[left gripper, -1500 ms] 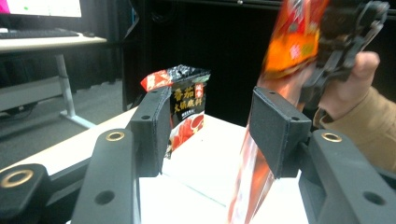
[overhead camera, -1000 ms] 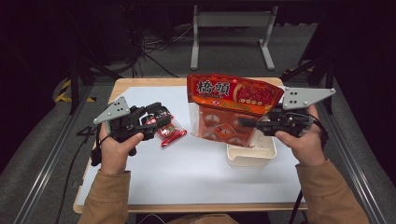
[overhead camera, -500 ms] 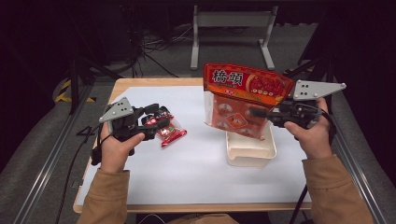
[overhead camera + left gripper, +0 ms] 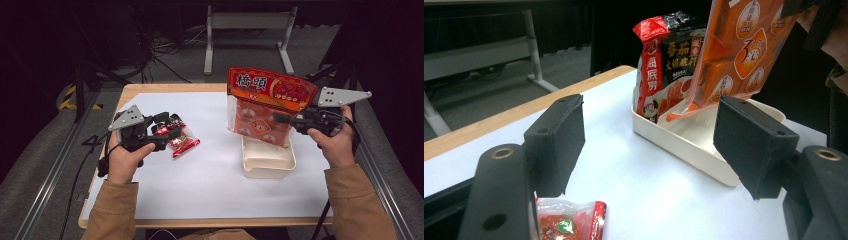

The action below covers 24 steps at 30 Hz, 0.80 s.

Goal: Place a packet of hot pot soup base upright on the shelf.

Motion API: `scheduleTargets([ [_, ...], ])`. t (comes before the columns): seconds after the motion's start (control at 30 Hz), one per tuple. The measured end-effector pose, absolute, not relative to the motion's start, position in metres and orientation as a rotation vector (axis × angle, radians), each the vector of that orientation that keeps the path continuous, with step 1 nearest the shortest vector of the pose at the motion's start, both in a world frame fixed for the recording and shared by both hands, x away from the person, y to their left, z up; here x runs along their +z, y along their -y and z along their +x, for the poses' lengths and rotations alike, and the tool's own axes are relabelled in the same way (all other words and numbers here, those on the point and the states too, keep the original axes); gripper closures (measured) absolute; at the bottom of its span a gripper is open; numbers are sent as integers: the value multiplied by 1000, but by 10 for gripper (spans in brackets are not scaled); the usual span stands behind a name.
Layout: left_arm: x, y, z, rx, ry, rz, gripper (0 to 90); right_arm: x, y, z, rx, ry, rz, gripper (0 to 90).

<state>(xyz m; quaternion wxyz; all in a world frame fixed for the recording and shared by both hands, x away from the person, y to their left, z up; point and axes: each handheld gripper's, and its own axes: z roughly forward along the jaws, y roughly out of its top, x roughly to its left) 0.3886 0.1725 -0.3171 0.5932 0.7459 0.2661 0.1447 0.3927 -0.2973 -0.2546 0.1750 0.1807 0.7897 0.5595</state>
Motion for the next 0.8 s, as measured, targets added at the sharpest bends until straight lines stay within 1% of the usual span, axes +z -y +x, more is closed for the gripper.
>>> scheduleTargets([
  [0.23,-320,-170,389,326,-611,1755,298,-266,305,399,1599,-2187,577,705],
  [0.5,-326,-169,392,325,-625,1764,278,-276,308,404,1559,-2154,627,705],
  [0.8,-329,-170,394,312,-637,1768,276,-289,310,408,1531,-2133,707,704],
])
